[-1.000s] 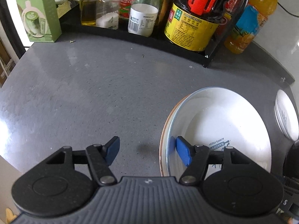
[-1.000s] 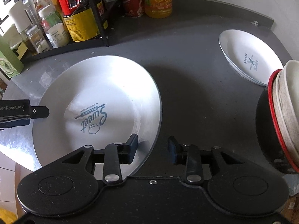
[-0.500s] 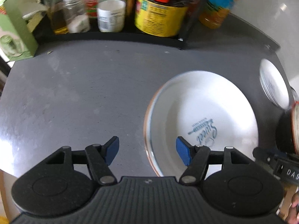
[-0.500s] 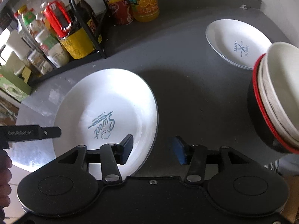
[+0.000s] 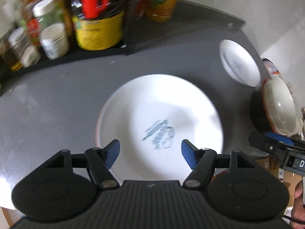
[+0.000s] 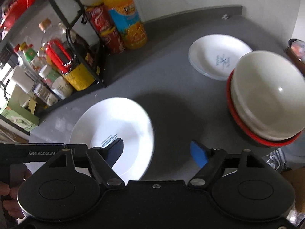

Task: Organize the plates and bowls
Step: 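Move both tools toward the small white 'BAKERY' plate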

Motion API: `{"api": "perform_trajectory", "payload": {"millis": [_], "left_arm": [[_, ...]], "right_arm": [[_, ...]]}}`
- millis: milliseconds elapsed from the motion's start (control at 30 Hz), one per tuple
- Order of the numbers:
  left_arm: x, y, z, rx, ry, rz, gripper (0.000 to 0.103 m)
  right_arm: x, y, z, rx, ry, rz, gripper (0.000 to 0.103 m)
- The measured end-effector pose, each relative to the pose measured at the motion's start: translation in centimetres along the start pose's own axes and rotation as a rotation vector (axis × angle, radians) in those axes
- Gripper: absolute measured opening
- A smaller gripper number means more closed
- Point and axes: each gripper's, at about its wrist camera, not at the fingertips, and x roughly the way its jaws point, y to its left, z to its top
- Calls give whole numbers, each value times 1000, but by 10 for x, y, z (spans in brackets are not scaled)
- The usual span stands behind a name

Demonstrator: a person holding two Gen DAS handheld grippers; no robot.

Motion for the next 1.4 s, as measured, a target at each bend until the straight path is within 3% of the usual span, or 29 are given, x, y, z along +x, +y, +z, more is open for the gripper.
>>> {"api": "perform_trajectory", "payload": {"millis": [300, 667, 967, 1400], "left_arm": [[-2, -36, 26, 26, -12, -34, 70], [0, -73, 57, -44, -52, -35, 71], [17, -105, 81, -99, -53, -31, 71], [56, -154, 117, -171, -103, -9, 70]], "right_arm": [[-26, -27, 17, 32, -57, -5, 82], [-40, -73, 61, 17, -109, 8, 83], [-31, -121, 97, 23, -113, 15, 83], [2, -195, 148, 18, -33, -9, 78]]}}
